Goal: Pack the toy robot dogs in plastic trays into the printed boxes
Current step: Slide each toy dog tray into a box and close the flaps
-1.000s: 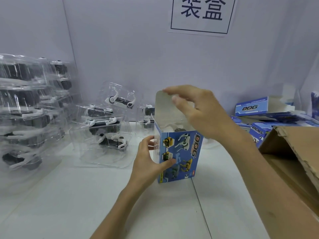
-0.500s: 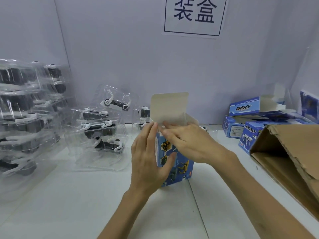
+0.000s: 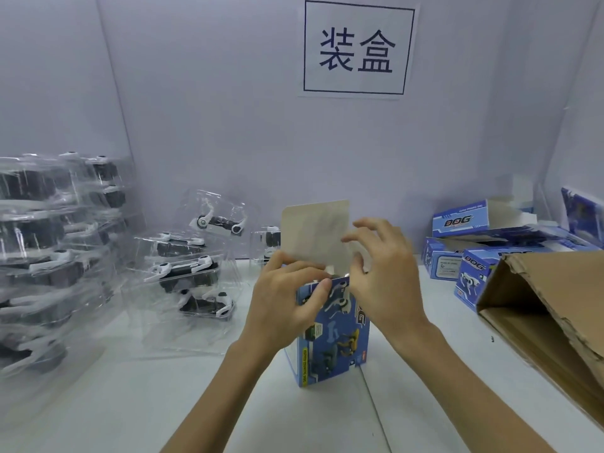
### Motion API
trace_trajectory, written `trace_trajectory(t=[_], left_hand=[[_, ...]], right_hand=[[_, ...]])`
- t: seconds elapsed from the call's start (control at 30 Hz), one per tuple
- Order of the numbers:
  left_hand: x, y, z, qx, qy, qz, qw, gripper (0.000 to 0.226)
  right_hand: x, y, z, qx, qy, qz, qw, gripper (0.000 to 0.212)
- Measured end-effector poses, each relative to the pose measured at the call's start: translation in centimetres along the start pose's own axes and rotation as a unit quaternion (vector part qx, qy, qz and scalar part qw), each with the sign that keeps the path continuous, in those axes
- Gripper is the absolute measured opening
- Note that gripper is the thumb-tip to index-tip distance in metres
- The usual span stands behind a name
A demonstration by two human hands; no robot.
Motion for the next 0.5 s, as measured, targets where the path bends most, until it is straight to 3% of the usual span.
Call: trace_trajectory(t=[0.07, 0.1, 0.17, 0.2, 0.37, 0.43, 0.5], left_hand=[[0.0, 0.0, -0.2, -0.008, -0.004, -0.001, 1.0, 0.034], [0.0, 0.0, -0.2, -0.011, -0.004, 0.001, 1.0, 0.035], [0.1, -0.2, -0.1, -0.014, -0.003, 0.005, 1.0, 0.035], [0.1, -0.2, 0.0, -0.017, -0.005, 0.009, 1.0, 0.035], [0.2, -0.3, 0.0, -0.036, -0.026, 0.042, 0.998, 0.034], [0.3, -0.2, 0.0, -0.035, -0.034, 0.038, 0.998, 0.035], [0.2, -0.1, -0.1, -0.032, -0.038, 0.03, 0.998, 0.035]], right_hand=[[-0.3, -0.1, 1.2, 0.037, -0.009, 0.034, 0.999, 0.04], [-0.2, -0.2, 1.9, 0.087, 0.052, 0.017, 0.995, 0.04], [0.6, -0.8, 3.3, 0.199, 0.226, -0.02, 0.953, 0.028], [0.8, -1.2, 3.6, 0.214, 0.263, -0.021, 0.941, 0.021], [1.5, -2.2, 3.7, 0.171, 0.287, -0.044, 0.942, 0.011], [1.8, -2.4, 3.8, 0.181, 0.323, -0.075, 0.926, 0.024], [1.9, -2.3, 4.0, 0.193, 0.337, -0.085, 0.917, 0.021]])
Point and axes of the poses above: each hand's wrist, its own y-axis towards the middle knuckle, its own x-axis out of the palm, z = x × y, the point moved 3 cm from there along y, towards the middle knuckle, and after that the axes turned 4 degrees about y, right-handed, at the moved point
